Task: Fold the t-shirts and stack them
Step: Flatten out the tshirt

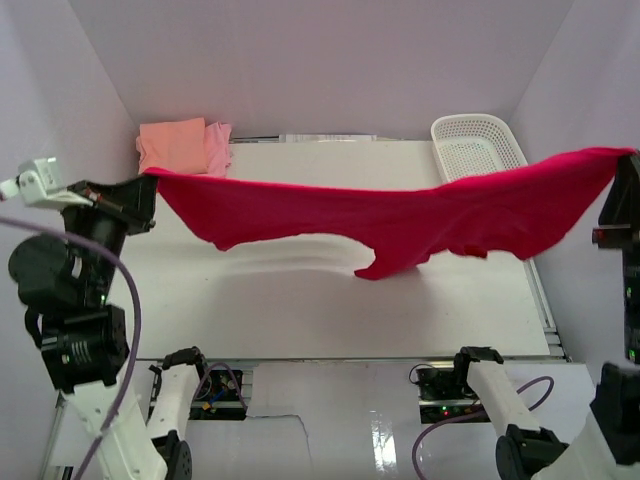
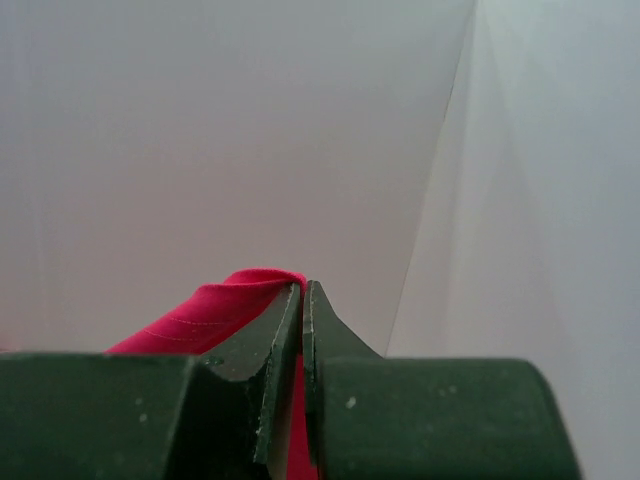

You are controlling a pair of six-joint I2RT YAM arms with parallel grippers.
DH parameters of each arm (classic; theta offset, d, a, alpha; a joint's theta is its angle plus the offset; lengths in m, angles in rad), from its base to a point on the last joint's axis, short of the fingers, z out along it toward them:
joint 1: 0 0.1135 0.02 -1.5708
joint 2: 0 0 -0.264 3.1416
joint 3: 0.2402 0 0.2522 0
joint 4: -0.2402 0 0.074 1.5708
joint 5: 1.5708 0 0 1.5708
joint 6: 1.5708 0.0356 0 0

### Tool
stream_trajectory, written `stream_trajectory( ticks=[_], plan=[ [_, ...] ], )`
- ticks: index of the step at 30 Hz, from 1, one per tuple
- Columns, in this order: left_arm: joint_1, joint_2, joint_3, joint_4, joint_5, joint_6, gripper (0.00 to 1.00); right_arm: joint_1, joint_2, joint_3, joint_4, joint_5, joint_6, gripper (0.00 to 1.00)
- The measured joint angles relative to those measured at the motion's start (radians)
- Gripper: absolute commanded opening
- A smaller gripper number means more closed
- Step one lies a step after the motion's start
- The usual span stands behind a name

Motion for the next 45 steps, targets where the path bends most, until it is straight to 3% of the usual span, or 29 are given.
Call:
stream_trajectory(
  ticks=[7, 12, 21, 31, 36, 45],
  plan=[
    [0.026, -0.224, 0.047, -0.065, -0.047, -0.005, 0.00, -0.050, -0.171, 0.005, -0.005, -0.105, 0.016, 0.08],
    [0.049, -0.301, 0.116, -0.083, -0.079, -0.009, 0.00, -0.058, -0.231, 0.005, -0.004, -0.150, 0.022, 0.08],
    [0.050, -0.310, 0.196, -0.083, -0.146, -0.008, 0.00, -0.058, -0.124, 0.204, 0.044, -0.198, 0.051, 0.08],
    [0.050, -0.367, 0.141, -0.086, -0.243, -0.006, 0.00, -0.058, -0.126, 0.208, 0.193, -0.251, 0.103, 0.08],
    [0.050, -0.426, 0.036, -0.071, -0.269, -0.013, 0.00, -0.062, -0.187, 0.061, 0.236, -0.251, 0.120, 0.08],
    [0.037, -0.451, -0.241, -0.067, -0.270, -0.026, 0.00, -0.082, -0.293, -0.365, 0.224, -0.245, 0.128, 0.08]
  ],
)
